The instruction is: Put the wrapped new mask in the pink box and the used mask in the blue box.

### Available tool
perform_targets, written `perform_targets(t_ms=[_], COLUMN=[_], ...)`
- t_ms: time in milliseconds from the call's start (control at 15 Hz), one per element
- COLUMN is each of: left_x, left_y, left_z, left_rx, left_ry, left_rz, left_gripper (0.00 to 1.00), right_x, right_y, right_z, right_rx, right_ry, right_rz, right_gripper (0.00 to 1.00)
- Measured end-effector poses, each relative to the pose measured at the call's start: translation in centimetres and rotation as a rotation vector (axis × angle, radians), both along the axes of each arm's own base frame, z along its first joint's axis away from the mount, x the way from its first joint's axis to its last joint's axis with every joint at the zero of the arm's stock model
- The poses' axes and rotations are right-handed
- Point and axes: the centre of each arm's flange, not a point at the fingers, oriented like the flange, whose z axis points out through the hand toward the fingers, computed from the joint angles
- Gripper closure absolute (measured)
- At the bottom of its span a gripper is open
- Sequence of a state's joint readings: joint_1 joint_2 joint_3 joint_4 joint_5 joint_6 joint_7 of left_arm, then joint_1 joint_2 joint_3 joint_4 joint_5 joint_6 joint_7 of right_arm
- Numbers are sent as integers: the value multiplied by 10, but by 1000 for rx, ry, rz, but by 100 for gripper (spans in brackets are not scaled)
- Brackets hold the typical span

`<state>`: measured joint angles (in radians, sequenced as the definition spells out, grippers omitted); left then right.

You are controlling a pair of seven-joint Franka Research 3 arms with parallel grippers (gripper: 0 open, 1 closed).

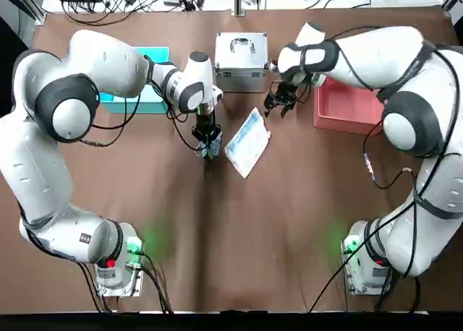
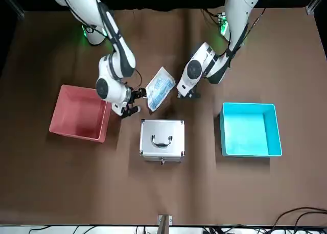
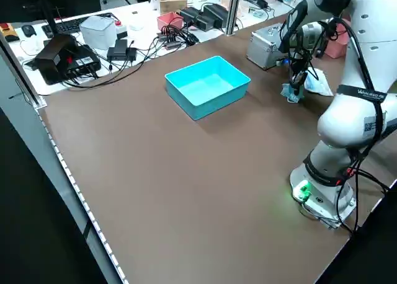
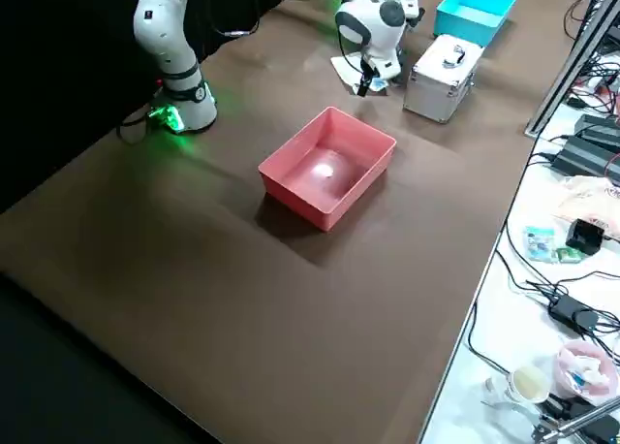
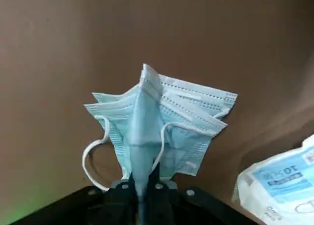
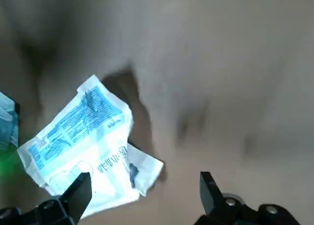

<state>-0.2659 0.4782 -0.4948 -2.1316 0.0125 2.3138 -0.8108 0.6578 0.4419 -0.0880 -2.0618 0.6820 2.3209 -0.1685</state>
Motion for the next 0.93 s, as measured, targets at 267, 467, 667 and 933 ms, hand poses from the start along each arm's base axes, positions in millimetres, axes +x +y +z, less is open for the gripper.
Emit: perform_targets(t_ms=[267,467,667,933], left_x=[30,89,127,161], left_y=[1,19,43,86], left_z=[25,98,155,175], left_rx=[14,46,50,62], left_ry=[6,21,14,-17], left_rz=[37,82,105,114], left_gripper=[96,96,96,96], right_x=[-23,-35,-40,-42], right_y=[28,42,51,52], right_z=[-20,-26,-35,-42], right_rx=[7,10,-2,-10], right_ry=[22,21,-11,-12], right_rz=[9,20,25,27], right_gripper=[3,3,4,5])
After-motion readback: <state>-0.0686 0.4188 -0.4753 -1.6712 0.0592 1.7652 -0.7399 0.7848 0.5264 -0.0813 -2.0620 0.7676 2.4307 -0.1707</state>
